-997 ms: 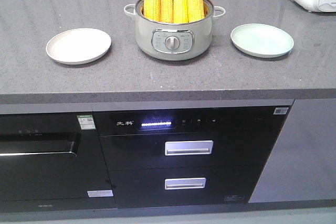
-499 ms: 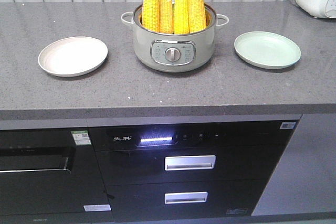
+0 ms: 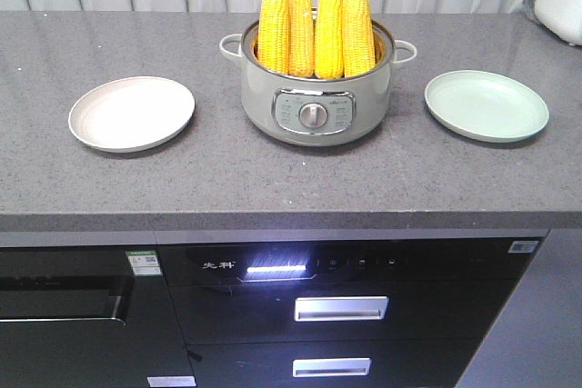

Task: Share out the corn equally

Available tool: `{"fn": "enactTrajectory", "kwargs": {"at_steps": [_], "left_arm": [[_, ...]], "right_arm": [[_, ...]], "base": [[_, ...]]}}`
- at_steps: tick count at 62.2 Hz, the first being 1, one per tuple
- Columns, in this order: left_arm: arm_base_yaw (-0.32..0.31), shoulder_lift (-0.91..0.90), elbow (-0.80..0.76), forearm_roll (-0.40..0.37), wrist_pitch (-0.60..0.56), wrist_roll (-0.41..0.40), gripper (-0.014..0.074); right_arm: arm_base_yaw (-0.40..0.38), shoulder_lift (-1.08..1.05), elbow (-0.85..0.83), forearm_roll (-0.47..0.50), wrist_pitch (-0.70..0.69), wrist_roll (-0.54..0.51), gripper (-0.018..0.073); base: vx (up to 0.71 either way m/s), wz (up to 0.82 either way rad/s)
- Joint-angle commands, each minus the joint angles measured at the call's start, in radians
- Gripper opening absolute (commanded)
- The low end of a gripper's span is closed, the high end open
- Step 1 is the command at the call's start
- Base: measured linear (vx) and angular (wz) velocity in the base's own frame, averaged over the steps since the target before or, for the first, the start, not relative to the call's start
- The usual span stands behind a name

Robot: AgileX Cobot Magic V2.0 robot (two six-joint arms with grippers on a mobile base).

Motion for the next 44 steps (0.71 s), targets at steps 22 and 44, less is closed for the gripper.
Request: {"fn": "enactTrajectory", "kwargs": {"at_steps": [22,44], "left_arm": [[0.004,-0.017,0.003,0.0,-0.078,-0.01,-0.0007],[0.004,-0.017,0.003,0.0,-0.078,-0.01,-0.0007]], "right_arm": [[-0.005,-0.006,0.009,0.0,-0.072,-0.001,-0.0001],[-0.005,-0.006,0.009,0.0,-0.072,-0.001,-0.0001]], "base": [[0.1,0.03],[0.08,0.0]]}}
